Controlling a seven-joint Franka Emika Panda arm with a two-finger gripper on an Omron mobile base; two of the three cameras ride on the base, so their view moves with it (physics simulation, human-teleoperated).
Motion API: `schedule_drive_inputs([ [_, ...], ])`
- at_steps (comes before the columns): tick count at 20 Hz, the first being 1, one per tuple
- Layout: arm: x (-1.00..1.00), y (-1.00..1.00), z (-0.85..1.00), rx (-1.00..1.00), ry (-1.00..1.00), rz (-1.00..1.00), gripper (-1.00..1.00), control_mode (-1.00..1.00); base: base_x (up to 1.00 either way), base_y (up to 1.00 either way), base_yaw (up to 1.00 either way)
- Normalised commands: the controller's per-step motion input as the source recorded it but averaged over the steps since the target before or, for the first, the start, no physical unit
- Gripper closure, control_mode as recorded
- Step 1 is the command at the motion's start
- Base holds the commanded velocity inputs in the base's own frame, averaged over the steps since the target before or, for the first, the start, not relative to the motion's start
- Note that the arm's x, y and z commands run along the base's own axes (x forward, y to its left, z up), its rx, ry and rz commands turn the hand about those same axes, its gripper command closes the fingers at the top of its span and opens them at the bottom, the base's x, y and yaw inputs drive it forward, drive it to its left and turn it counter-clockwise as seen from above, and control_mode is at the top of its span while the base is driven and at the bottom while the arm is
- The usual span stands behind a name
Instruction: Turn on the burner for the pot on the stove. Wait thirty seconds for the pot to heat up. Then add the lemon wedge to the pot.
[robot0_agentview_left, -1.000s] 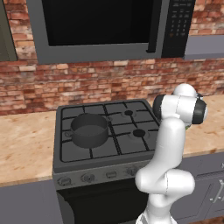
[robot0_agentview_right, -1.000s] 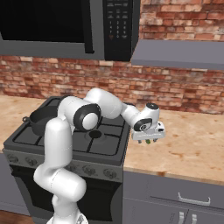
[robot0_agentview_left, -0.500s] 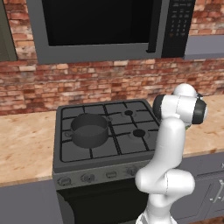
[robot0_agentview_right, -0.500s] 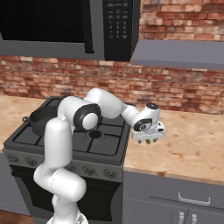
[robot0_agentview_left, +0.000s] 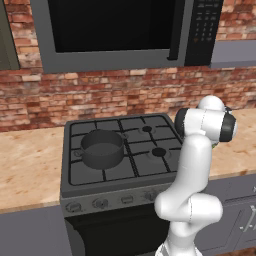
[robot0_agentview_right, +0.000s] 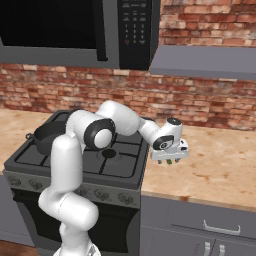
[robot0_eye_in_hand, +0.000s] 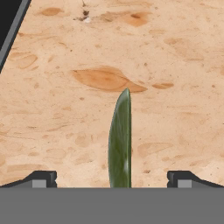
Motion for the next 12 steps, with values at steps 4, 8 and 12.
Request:
schedule_drive_inputs([
  [4,0.0,0.0,0.0,0.0,0.0,0.0,-1.0,-1.0,0.0,0.0,0.0],
  [8,0.0,0.0,0.0,0.0,0.0,0.0,-1.0,-1.0,0.0,0.0,0.0],
  [12,0.0,0.0,0.0,0.0,0.0,0.0,-1.0,-1.0,0.0,0.0,0.0],
])
